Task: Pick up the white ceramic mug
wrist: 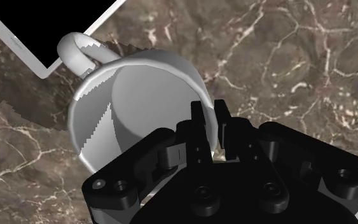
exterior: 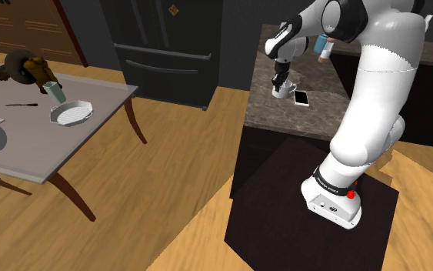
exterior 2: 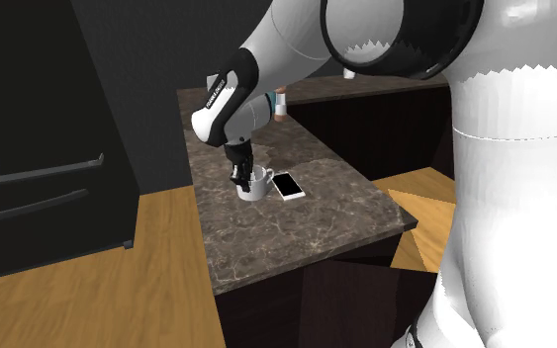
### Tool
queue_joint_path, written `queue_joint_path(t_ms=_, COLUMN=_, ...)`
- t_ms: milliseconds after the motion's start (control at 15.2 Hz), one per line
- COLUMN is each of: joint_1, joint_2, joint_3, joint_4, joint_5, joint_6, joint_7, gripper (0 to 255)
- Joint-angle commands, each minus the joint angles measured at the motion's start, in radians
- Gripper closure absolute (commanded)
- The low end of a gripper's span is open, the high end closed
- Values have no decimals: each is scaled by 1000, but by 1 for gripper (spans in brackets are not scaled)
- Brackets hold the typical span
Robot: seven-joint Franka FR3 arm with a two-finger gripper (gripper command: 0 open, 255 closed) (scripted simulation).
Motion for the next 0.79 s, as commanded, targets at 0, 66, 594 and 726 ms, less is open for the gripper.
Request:
queue_joint_path(t_ms=0, joint_1=2, joint_2=-12, joint_3=-4, joint_4=4, joint_5=-7, joint_6=-16, joint_7=3, gripper=255)
queue_joint_path(t_ms=66, joint_1=4, joint_2=-21, joint_3=-6, joint_4=8, joint_5=-11, joint_6=-27, joint_7=5, gripper=255)
queue_joint_path(t_ms=594, joint_1=16, joint_2=-83, joint_3=-19, joint_4=43, joint_5=-42, joint_6=-119, joint_7=19, gripper=255)
queue_joint_path(t_ms=726, joint_1=18, joint_2=-97, joint_3=-21, joint_4=54, joint_5=-49, joint_6=-143, joint_7=22, gripper=255)
